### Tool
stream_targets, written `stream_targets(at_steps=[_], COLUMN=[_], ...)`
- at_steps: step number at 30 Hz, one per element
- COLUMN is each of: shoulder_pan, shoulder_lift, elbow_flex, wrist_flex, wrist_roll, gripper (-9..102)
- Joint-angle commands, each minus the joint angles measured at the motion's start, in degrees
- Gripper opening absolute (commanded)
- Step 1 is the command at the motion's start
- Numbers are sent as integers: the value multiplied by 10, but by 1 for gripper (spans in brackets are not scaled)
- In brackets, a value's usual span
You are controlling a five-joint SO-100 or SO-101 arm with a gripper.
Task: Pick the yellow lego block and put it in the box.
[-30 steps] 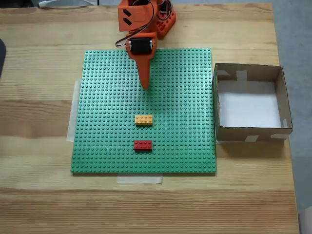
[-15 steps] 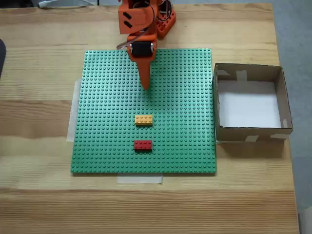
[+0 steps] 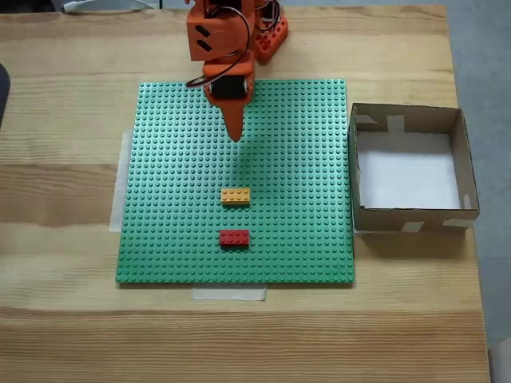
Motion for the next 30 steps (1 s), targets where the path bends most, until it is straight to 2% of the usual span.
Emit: stream_targets(at_steps=[1, 6, 17, 30], shoulder_pan=[7, 10, 10, -11], shoulder_lift=[-70, -163, -350, -546], elbow_flex=[-105, -207, -385, -559], wrist_flex=[39, 91, 170, 240], wrist_roll=[4, -1, 3, -11], gripper=[2, 6, 24, 27])
